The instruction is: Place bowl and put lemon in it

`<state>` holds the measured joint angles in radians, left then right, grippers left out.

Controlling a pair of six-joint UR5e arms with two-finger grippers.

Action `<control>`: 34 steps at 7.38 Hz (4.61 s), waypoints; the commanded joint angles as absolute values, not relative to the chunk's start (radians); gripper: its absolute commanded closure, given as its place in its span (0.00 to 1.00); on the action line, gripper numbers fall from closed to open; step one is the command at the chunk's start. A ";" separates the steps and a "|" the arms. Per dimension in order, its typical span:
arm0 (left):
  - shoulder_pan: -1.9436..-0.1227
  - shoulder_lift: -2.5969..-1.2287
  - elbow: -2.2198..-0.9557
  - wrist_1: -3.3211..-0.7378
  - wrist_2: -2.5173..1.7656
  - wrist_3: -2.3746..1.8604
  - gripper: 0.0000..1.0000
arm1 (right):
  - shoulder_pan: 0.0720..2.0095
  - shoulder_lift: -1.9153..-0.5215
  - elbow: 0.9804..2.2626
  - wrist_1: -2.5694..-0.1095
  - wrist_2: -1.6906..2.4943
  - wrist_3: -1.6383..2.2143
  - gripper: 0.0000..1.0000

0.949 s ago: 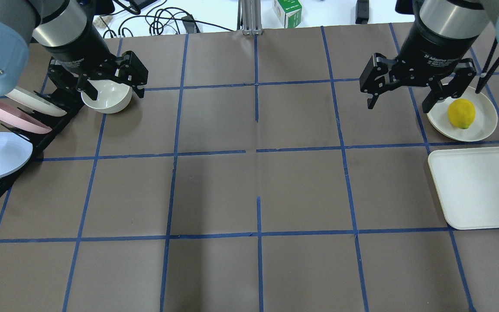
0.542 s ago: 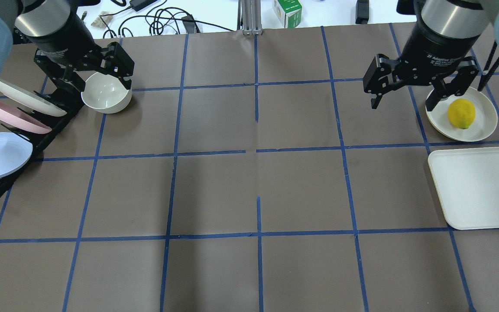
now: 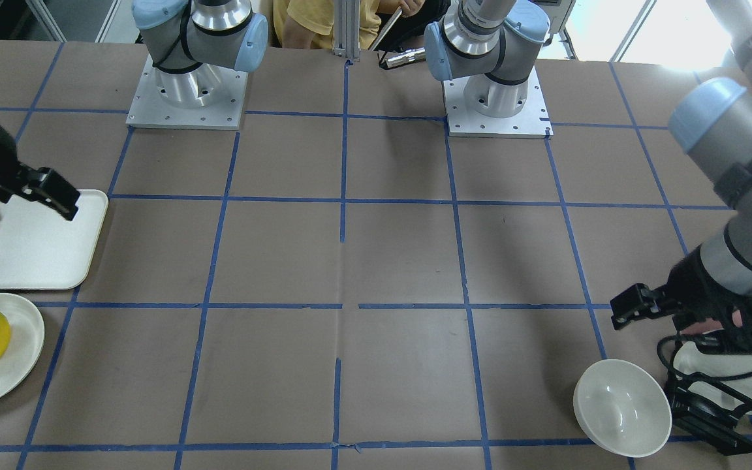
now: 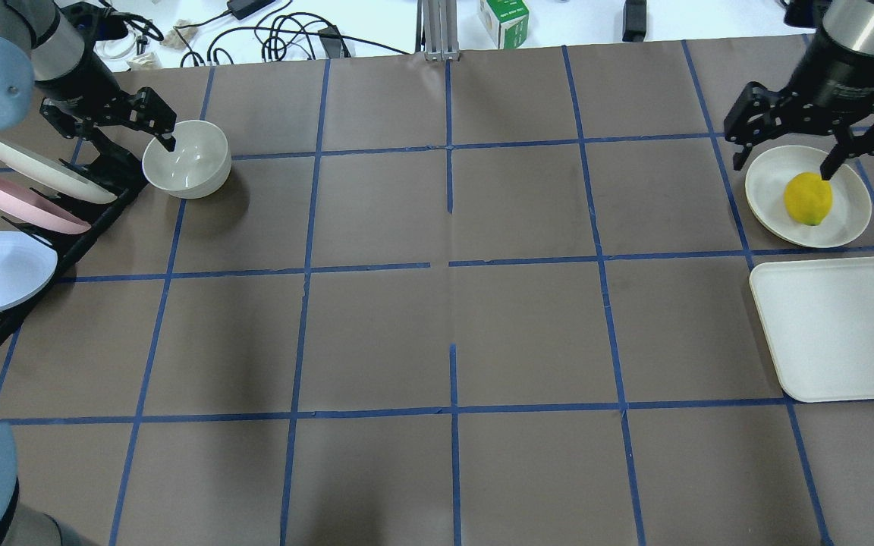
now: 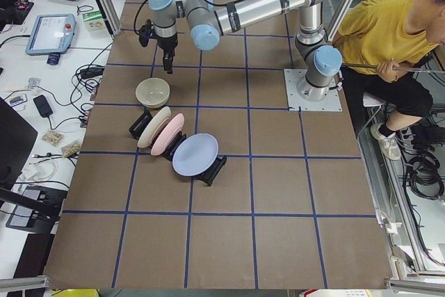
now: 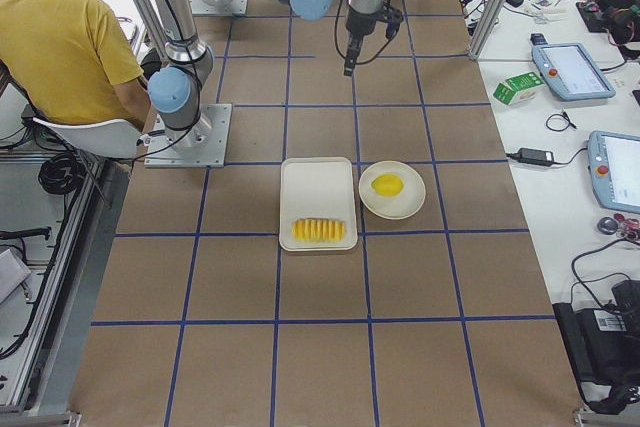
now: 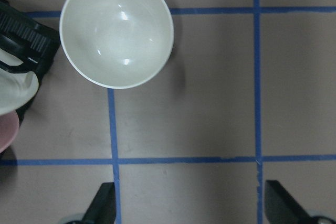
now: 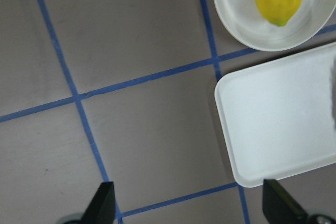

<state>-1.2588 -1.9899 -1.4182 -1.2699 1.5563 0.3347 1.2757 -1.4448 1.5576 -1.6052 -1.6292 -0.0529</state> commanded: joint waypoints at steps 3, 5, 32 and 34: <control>-1.230 -2.223 -1.282 -1.209 1.565 0.400 0.00 | 1.134 -1.215 1.555 -1.908 -1.637 -0.409 0.00; -1.201 -2.264 -1.276 -1.183 1.560 0.396 0.00 | 1.072 -1.120 1.545 -2.009 -1.632 -0.508 0.00; -1.585 -1.757 -1.439 -1.524 1.543 0.057 0.00 | 1.784 -1.231 1.539 -1.943 -1.488 0.274 1.00; -1.559 -1.686 -1.459 -1.528 1.543 0.118 0.00 | 1.842 -1.172 1.540 -2.037 -1.485 0.355 1.00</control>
<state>-1.5787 -1.7279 -1.4512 -1.5157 1.5356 0.0865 1.8014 -1.2121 1.5390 -1.9794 -1.4856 0.2963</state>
